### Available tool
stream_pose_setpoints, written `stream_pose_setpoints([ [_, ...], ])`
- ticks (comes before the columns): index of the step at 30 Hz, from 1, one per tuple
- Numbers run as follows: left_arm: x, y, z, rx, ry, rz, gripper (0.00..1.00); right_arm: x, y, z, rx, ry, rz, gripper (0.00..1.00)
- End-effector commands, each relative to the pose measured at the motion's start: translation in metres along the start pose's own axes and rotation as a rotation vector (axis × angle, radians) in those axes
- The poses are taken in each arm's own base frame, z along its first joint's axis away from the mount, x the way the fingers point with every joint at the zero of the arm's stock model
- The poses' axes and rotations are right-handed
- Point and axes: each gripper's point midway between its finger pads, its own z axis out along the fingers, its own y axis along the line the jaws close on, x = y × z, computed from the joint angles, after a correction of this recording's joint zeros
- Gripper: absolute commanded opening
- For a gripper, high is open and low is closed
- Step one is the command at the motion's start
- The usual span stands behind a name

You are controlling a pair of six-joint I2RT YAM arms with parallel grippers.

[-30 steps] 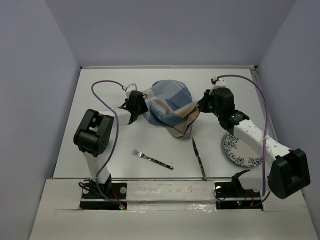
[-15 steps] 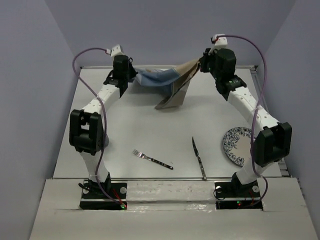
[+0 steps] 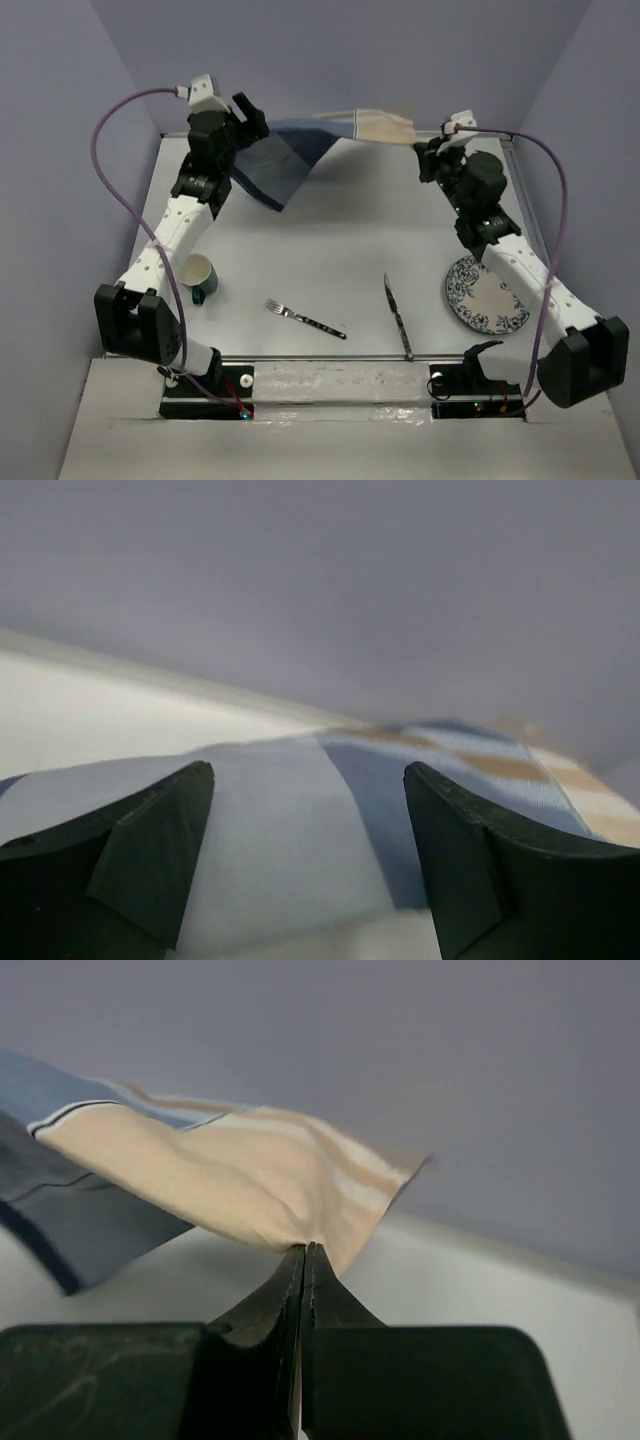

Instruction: Set the dinner table for one person

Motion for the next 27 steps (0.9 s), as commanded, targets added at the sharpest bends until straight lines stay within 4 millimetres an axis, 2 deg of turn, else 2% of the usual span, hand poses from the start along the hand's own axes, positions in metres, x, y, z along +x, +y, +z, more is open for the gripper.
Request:
stream_pose_setpoints([
  [1,0.116,0.054,-0.014,-0.101,0.231,0.000,0.89,0.150,0.009,-0.016,0.080,0.328,0.175,0.00],
  [2,0.137,0.066,-0.023,-0.126,0.265,-0.008,0.88,0.181,0.010,-0.029,0.113,0.401,0.222,0.00],
  [4,0.154,0.077,-0.033,-0.150,0.292,-0.012,0.87,0.208,0.003,-0.042,0.190,0.471,0.253,0.00],
  [5,0.172,0.085,-0.044,-0.164,0.327,-0.011,0.85,0.225,0.001,-0.053,0.223,0.527,0.256,0.00],
  [6,0.179,0.086,-0.049,-0.165,0.337,-0.016,0.83,0.237,-0.002,-0.059,0.266,0.559,0.282,0.00],
  [8,0.193,0.090,-0.060,-0.184,0.349,-0.015,0.82,0.248,-0.012,-0.071,0.343,0.590,0.276,0.00],
  [9,0.209,0.090,-0.072,-0.186,0.375,-0.003,0.82,0.258,-0.014,-0.080,0.361,0.610,0.275,0.00],
  [11,0.220,0.096,-0.083,-0.218,0.382,-0.002,0.82,0.260,-0.018,-0.085,0.397,0.609,0.279,0.00],
  [12,0.232,0.103,-0.092,-0.232,0.403,0.003,0.82,0.261,-0.019,-0.086,0.401,0.612,0.276,0.00],
  [14,0.244,0.112,-0.096,-0.265,0.413,0.007,0.81,0.258,-0.020,-0.082,0.408,0.604,0.279,0.00],
  [18,0.255,0.122,-0.085,-0.320,0.420,0.028,0.81,0.253,-0.025,-0.080,0.429,0.588,0.272,0.00],
  [20,0.251,0.127,-0.074,-0.360,0.381,0.031,0.80,0.252,-0.023,-0.081,0.416,0.586,0.274,0.00],
  [22,0.247,0.134,-0.056,-0.419,0.337,0.029,0.79,0.249,-0.020,-0.081,0.395,0.578,0.280,0.00],
  [26,0.262,0.135,-0.015,-0.452,0.371,-0.006,0.69,0.245,-0.017,-0.081,0.371,0.565,0.286,0.00],
  [27,0.266,0.140,-0.011,-0.475,0.380,-0.001,0.68,0.244,-0.015,-0.081,0.363,0.563,0.287,0.00],
])
